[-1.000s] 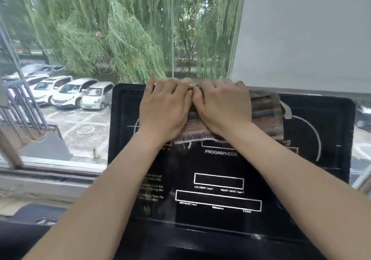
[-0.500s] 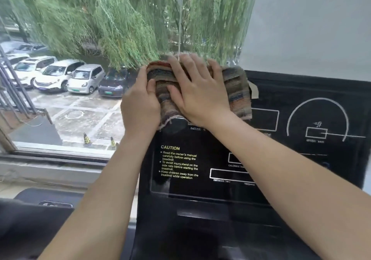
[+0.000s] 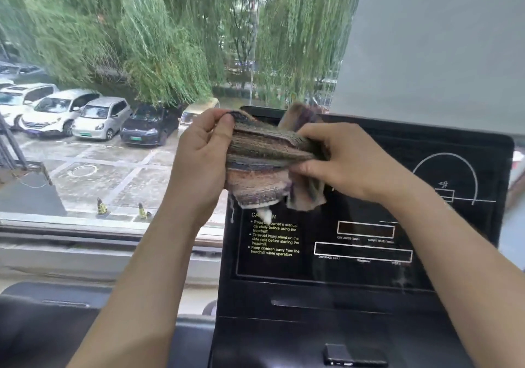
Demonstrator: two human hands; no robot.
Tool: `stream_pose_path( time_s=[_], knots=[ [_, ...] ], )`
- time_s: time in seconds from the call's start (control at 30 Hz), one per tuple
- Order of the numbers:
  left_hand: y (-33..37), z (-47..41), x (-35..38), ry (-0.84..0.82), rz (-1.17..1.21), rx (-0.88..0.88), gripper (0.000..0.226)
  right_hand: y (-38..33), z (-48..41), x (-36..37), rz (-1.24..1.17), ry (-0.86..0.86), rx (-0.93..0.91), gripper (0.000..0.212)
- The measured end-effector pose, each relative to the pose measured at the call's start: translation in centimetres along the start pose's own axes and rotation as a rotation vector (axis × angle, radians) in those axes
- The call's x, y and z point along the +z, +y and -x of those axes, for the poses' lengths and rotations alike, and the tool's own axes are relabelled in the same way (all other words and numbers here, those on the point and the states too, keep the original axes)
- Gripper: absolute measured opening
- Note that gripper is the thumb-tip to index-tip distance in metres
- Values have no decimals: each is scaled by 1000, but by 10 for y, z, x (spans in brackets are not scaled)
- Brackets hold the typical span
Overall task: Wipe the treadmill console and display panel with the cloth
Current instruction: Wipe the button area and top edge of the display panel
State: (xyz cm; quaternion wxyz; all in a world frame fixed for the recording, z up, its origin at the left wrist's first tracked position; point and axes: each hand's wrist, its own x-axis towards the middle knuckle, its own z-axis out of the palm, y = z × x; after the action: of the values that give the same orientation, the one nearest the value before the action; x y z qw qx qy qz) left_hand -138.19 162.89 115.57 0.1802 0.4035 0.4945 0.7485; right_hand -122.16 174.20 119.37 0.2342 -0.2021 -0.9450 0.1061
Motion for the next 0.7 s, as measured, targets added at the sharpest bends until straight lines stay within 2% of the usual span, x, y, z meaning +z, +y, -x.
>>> stream_pose_path(
  time_s=[0.07, 0.13, 0.17, 0.27, 0.33, 0.4, 0.5, 0.6, 0.7],
  knots=[
    [-5, 0, -4, -26, 41, -72, 20, -1, 15, -3, -264, -104, 50, 23],
    [-17, -5, -7, -21, -77, -104, 9, 8, 24, 4, -382, -42, 99, 34],
    [-22, -7, -8, -33, -165, -121, 5, 14, 26, 11, -358, 46, 128, 36],
    [-36, -15, 1, -91, -321, -93, 25, 22, 20, 37, -111, 372, 165, 21],
    [-37, -28, 12, 5, -412, 62, 28, 23, 6, 48, -25, 561, 151, 16],
    [-35, -43, 19, 191, -538, 215, 26, 23, -14, 57, 36, 675, 98, 16],
    [-48, -54, 17, 339, -678, 335, 12, 27, -36, 84, 241, 618, 39, 39],
    [-83, -34, 8, 283, -769, 461, 10, 31, -21, 125, 517, 435, 50, 64],
    [-124, 15, -1, 251, -837, 443, 18, 31, 29, 169, 545, 315, -36, 66]
  ],
)
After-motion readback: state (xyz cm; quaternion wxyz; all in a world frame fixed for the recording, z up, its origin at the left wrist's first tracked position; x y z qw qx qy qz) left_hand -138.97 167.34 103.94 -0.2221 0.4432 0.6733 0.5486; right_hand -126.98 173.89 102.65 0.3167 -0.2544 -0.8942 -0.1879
